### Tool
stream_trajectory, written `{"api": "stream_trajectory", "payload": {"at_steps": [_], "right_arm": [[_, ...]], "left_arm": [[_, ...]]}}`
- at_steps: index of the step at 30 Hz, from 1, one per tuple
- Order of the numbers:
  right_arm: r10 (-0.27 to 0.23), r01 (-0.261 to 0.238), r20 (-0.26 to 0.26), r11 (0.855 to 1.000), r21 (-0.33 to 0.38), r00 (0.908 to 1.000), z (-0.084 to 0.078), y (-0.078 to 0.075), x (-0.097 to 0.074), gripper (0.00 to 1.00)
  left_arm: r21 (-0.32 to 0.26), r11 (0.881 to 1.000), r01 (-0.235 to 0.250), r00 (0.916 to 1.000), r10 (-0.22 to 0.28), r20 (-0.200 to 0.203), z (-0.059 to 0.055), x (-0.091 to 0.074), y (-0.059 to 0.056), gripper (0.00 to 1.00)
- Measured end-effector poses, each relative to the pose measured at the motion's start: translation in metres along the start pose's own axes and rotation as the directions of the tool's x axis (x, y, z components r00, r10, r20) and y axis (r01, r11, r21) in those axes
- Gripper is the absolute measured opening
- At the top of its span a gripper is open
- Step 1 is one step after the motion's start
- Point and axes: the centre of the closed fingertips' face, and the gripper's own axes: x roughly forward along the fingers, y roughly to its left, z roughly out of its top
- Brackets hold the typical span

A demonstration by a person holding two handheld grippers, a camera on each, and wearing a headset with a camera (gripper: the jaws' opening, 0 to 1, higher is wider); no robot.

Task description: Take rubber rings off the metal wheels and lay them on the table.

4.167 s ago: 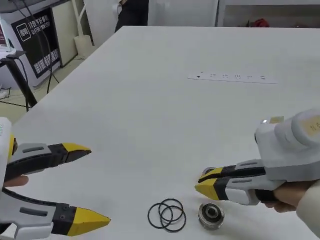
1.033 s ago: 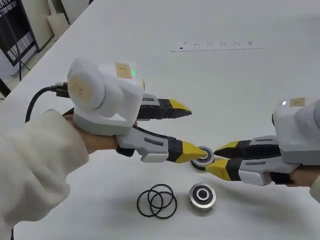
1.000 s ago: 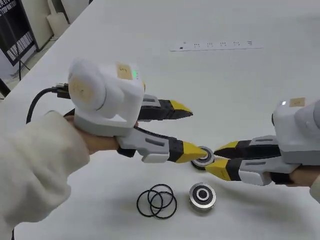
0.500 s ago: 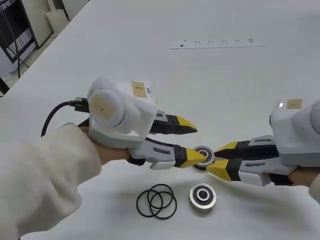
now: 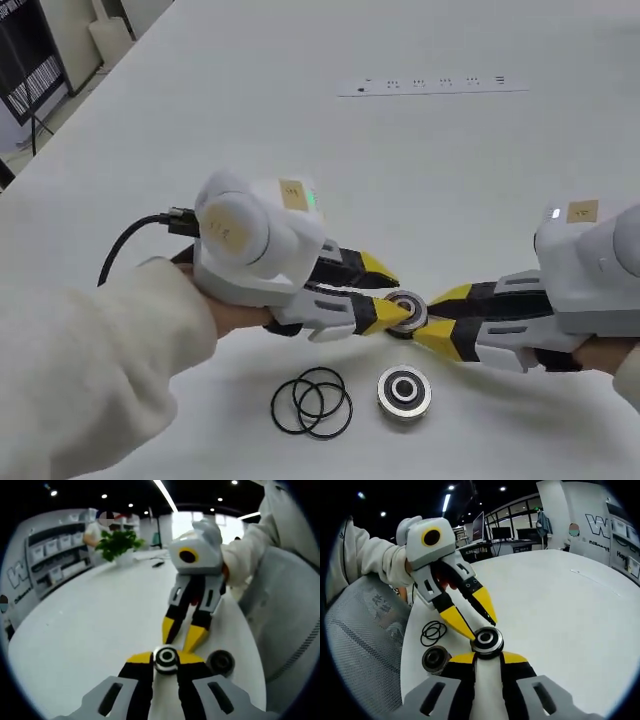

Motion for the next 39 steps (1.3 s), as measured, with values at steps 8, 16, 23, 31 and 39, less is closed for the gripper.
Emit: {"api": "stream_trajectory", "payload": {"at_steps": [8,16,23,31,39], "right_arm": [[-0.004,0.004,-0.001,1.000,-0.009,1.0000,0.0000,-0.0003,-0.0003,0.15],[-0.007,0.007,-0.002,1.000,-0.014,1.0000,-0.0005,-0.0004,-0.0007,0.14],[-0.007,0.007,-0.006,1.000,-0.009,1.0000,-0.0019,-0.0013,-0.0013,0.11],[-0.018,0.018,0.002,1.000,-0.006,0.9998,-0.0021,-0.0039,-0.0025,0.02],[-0.037,0.034,0.026,0.996,0.087,0.9990,-0.0013,-0.0069,-0.0032,0.00]], "left_arm": [[-0.024,1.000,0.009,1.0000,-0.009,0.004,-0.0043,0.0017,-0.0018,0.16],[-0.044,0.999,0.009,0.9998,-0.008,0.016,-0.0044,0.0015,-0.0031,0.14],[-0.055,0.998,0.009,0.9995,-0.008,0.029,-0.0038,0.0023,-0.0031,0.14],[-0.052,0.999,0.011,0.9994,-0.009,0.033,-0.0039,0.0023,-0.0028,0.14],[-0.031,0.999,0.006,0.9995,-0.005,0.031,-0.0041,0.0027,-0.0026,0.13]]}}
